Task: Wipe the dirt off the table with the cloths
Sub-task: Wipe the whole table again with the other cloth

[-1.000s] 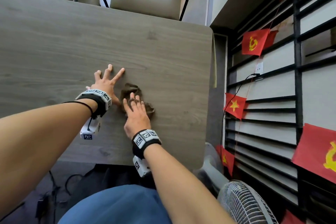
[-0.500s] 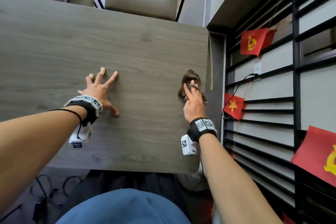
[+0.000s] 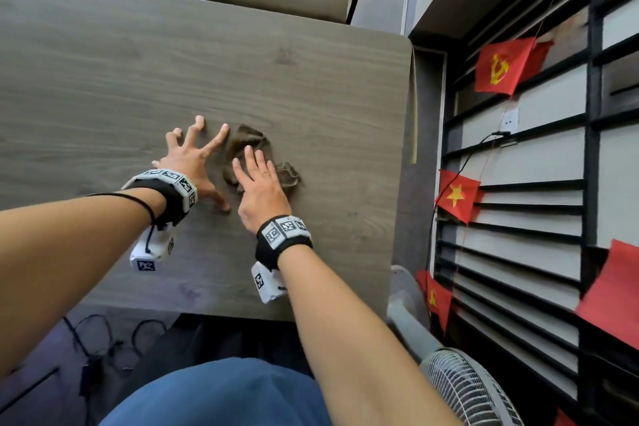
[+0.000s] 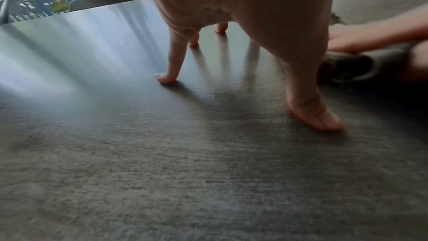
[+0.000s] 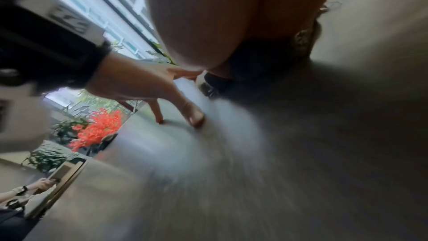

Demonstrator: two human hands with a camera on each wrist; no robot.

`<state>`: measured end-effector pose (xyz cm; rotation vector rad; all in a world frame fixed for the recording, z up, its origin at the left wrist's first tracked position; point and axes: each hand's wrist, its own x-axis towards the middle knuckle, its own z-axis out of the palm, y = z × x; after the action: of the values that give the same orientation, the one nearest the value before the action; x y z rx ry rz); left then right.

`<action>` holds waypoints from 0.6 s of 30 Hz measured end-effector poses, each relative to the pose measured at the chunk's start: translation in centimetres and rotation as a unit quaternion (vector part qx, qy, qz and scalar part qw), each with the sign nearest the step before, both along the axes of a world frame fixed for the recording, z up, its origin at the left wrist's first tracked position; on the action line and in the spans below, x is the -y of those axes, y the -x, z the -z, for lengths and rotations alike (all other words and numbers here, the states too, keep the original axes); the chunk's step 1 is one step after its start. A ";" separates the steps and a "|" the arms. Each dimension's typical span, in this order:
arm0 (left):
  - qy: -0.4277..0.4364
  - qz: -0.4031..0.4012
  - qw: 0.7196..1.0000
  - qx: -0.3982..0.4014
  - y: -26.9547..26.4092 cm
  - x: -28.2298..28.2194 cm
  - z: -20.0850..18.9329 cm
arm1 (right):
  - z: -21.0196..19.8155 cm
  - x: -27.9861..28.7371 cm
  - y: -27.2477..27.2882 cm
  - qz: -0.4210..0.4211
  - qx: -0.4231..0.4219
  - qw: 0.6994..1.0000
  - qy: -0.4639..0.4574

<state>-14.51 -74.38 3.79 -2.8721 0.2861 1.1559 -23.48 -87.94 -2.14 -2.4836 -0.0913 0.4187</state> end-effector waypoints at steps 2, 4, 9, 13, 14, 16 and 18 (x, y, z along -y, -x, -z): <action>-0.002 -0.003 1.000 0.001 0.1 0.1 0.1 | 0.2 0.7 -2.6 -0.022 0.010 1.000 0.020; -0.006 -0.005 1.000 0.005 0.2 0.2 0.1 | 0.4 3.0 -4.8 -0.016 0.019 0.999 0.032; 0.002 -0.005 1.000 0.009 0.2 0.1 -0.1 | 0.7 13.5 -4.4 0.130 0.036 0.990 0.039; 0.003 -0.005 1.000 0.008 0.2 0.1 -0.1 | 0.6 20.6 0.5 0.208 0.040 0.976 0.054; 0.004 -0.007 1.000 0.008 0.2 0.1 -0.1 | 0.6 21.5 1.6 0.231 0.040 0.971 0.041; 0.008 -0.008 1.000 0.008 0.2 0.1 -0.1 | 0.4 22.1 3.0 0.289 0.045 0.956 -0.002; 0.011 -0.009 1.000 0.007 0.1 0.1 -0.2 | 0.2 20.6 3.7 0.308 0.059 0.949 -0.015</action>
<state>-14.58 -74.46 3.97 -2.9079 0.2746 1.1412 -27.22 -108.55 -2.34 -2.3462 0.6113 -0.0007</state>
